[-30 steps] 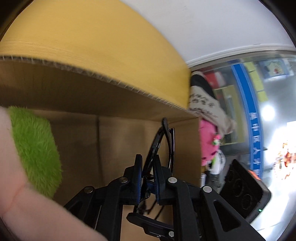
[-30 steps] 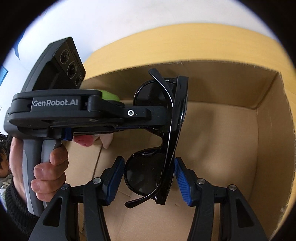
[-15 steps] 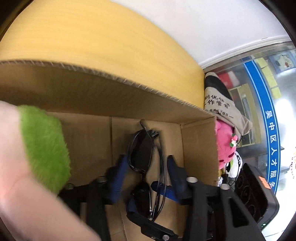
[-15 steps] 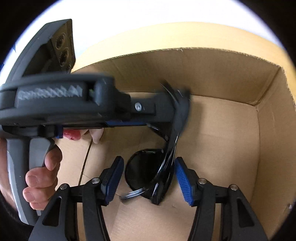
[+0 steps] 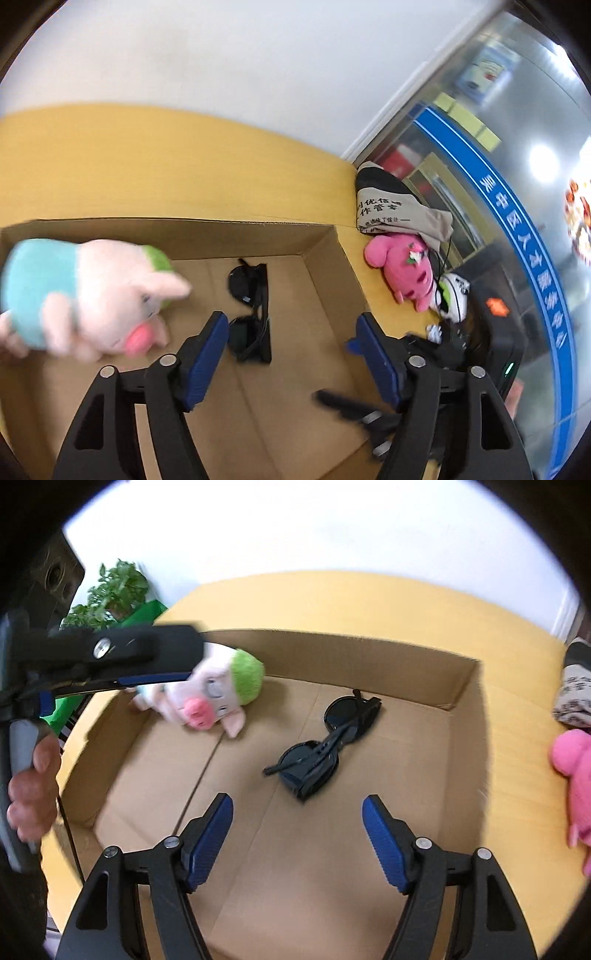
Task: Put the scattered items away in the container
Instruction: 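Open the right gripper to drop the sunglasses into the box, then withdraw both grippers from the box toward the clear phone case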
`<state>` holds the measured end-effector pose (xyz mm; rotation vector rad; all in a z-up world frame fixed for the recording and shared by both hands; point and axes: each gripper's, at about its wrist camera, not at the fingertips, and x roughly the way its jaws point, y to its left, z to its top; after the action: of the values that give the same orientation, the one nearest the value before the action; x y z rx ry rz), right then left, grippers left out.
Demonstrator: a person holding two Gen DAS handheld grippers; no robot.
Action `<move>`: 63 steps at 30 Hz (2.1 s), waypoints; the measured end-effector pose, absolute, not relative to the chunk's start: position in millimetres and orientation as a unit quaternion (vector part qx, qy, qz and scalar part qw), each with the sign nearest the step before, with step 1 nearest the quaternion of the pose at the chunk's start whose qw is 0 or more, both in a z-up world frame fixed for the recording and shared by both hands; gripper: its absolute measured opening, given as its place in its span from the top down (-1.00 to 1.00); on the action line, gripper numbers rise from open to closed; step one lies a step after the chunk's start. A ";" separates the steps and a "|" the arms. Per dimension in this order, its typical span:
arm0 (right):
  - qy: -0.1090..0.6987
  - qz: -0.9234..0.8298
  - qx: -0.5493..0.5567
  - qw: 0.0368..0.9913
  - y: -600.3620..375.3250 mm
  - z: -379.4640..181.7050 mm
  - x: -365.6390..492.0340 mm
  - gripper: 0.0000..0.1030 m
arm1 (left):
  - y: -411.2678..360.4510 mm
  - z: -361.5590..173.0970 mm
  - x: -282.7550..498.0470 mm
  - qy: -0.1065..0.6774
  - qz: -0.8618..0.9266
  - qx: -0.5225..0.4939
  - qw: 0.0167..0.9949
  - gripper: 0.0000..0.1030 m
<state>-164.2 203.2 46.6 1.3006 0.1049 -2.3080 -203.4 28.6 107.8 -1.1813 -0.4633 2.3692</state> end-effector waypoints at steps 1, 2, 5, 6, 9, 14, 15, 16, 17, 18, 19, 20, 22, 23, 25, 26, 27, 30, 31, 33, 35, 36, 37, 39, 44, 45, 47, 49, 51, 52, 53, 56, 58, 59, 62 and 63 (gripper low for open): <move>0.035 -0.849 0.469 0.241 205.1 57.5 -163.3 -0.41 | 24.1 111.7 -190.7 -0.159 0.866 -0.420 0.219 -0.59; 0.031 -0.853 0.462 0.239 216.9 63.3 -154.7 -0.41 | 19.1 116.1 -172.7 -0.143 0.877 -0.409 0.207 -0.61; 0.014 -0.865 0.447 0.228 231.5 59.1 -131.5 -0.48 | 8.3 121.0 -123.2 -0.090 0.907 -0.377 0.164 -0.75; 0.013 -0.869 0.445 0.218 231.8 51.1 -121.4 -0.50 | 5.3 118.9 -106.3 -0.071 0.914 -0.368 0.152 -0.88; 0.013 -0.870 0.452 0.195 232.6 29.4 -97.9 -0.50 | -1.5 100.2 -71.7 -0.040 0.916 -0.375 0.135 -0.90; 0.017 -0.875 0.454 0.166 241.6 17.2 -58.7 -0.50 | -26.2 46.3 -43.1 -0.050 0.900 -0.420 0.108 -0.90; 0.025 -0.880 0.448 0.159 242.0 15.8 -51.9 -0.50 | -31.7 37.2 -39.6 -0.059 0.896 -0.428 0.106 -0.90; 0.027 -0.883 0.441 0.157 243.2 15.7 -47.7 -0.50 | -35.3 30.7 -37.3 -0.067 0.892 -0.435 0.107 -0.90; 0.023 -0.885 0.438 0.157 245.0 17.3 -44.8 -0.50 | -37.6 23.5 -35.4 -0.073 0.886 -0.444 0.106 -0.89; 0.019 -0.886 0.436 0.157 245.2 17.4 -42.8 -0.50 | -38.6 17.4 -33.4 -0.075 0.882 -0.453 0.106 -0.88; 0.017 -0.886 0.436 0.156 244.4 17.7 -41.1 -0.50 | -38.8 13.5 -30.7 -0.071 0.880 -0.457 0.108 -0.88; 0.018 -0.886 0.436 0.155 243.0 17.4 -39.2 -0.50 | -39.0 11.7 -27.4 -0.067 0.881 -0.456 0.110 -0.88; 0.022 -0.887 0.436 0.152 241.0 17.6 -35.3 -0.50 | -42.0 11.1 -22.0 -0.071 0.882 -0.454 0.110 -0.88; 0.021 -0.887 0.436 0.151 240.7 18.1 -33.4 -0.50 | -44.7 10.8 -20.0 -0.078 0.881 -0.454 0.110 -0.88; 0.019 -0.887 0.436 0.151 240.4 18.5 -31.2 -0.50 | -47.8 9.8 -15.8 -0.090 0.878 -0.457 0.110 -0.88; 0.019 -0.887 0.436 0.150 240.1 18.5 -29.9 -0.50 | -48.7 9.7 -13.9 -0.091 0.878 -0.458 0.109 -0.88; 0.020 -0.887 0.436 0.150 239.5 18.6 -29.1 -0.51 | -49.6 10.7 -12.5 -0.091 0.878 -0.458 0.109 -0.88; 0.025 -0.889 0.434 0.147 238.4 19.4 -25.3 -0.53 | -50.3 13.5 -7.2 -0.089 0.879 -0.456 0.106 -0.88; 0.024 -0.889 0.434 0.146 238.6 20.3 -24.2 -0.53 | -51.0 14.5 -6.5 -0.089 0.880 -0.455 0.105 -0.88; 0.022 -0.889 0.434 0.144 239.4 23.0 -22.3 -0.53 | -50.7 21.1 -2.7 -0.086 0.886 -0.443 0.103 -0.88; 0.019 -0.892 0.430 0.138 240.1 28.4 -20.0 -0.53 | -48.4 32.8 4.5 -0.082 0.898 -0.420 0.103 -0.89; 0.022 -0.897 0.422 0.133 239.2 32.2 -18.0 -0.53 | -46.0 40.9 9.6 -0.078 0.905 -0.405 0.104 -0.89; 0.027 -0.901 0.410 0.135 237.2 37.2 -14.7 -0.53 | -43.1 48.6 14.6 -0.074 0.911 -0.391 0.108 -0.89; 0.038 -0.910 0.386 0.146 230.0 49.9 -3.9 -0.53 | -34.4 66.1 26.9 -0.063 0.923 -0.362 0.113 -0.93; 0.054 -0.924 0.348 0.152 216.7 70.4 18.6 -0.53 | -13.4 94.2 49.0 -0.043 0.944 -0.310 0.107 -0.99; 0.054 -0.925 0.343 0.153 215.0 73.5 22.4 -0.53 | -9.9 97.4 52.6 -0.042 0.947 -0.301 0.104 -0.99; 0.056 -0.927 0.339 0.151 212.2 76.5 27.9 -0.53 | -5.7 101.0 56.9 -0.044 0.950 -0.291 0.103 -0.99; 0.058 -0.928 0.337 0.149 211.1 79.9 32.7 -0.53 | -1.0 103.4 60.1 -0.047 0.952 -0.285 0.101 -0.99; 0.057 -0.928 0.335 0.150 211.1 82.3 36.4 -0.53 | 3.0 103.8 60.6 -0.046 0.952 -0.284 0.101 -0.99; 0.058 -0.929 0.334 0.150 210.7 82.7 37.6 -0.53 | 4.6 103.4 60.8 -0.044 0.953 -0.284 0.101 -0.99; 0.060 -0.929 0.334 0.149 210.4 82.7 38.5 -0.53 | 6.5 102.7 60.6 -0.043 0.953 -0.284 0.101 -0.99; 0.059 -0.929 0.334 0.149 211.8 81.7 40.0 -0.53 | 11.5 99.9 58.6 -0.043 0.951 -0.290 0.103 -0.99; 0.056 -0.929 0.336 0.147 213.9 80.4 39.8 -0.53 | 15.2 98.0 58.9 -0.041 0.950 -0.292 0.106 -0.99; 0.055 -0.928 0.338 0.146 214.8 79.6 39.6 -0.53 | 16.9 97.2 59.2 -0.039 0.949 -0.293 0.107 -0.99; 0.053 -0.928 0.340 0.145 217.6 78.4 40.8 -0.53 | 21.3 94.6 58.7 -0.039 0.948 -0.296 0.113 -0.99; 0.051 -0.928 0.340 0.145 218.5 78.1 41.1 -0.53 | 21.8 93.5 58.2 -0.041 0.947 -0.297 0.114 -0.99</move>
<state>41.1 218.5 78.1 0.9798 0.1479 -2.6736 58.2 21.8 93.5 -0.8709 -0.1191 2.7769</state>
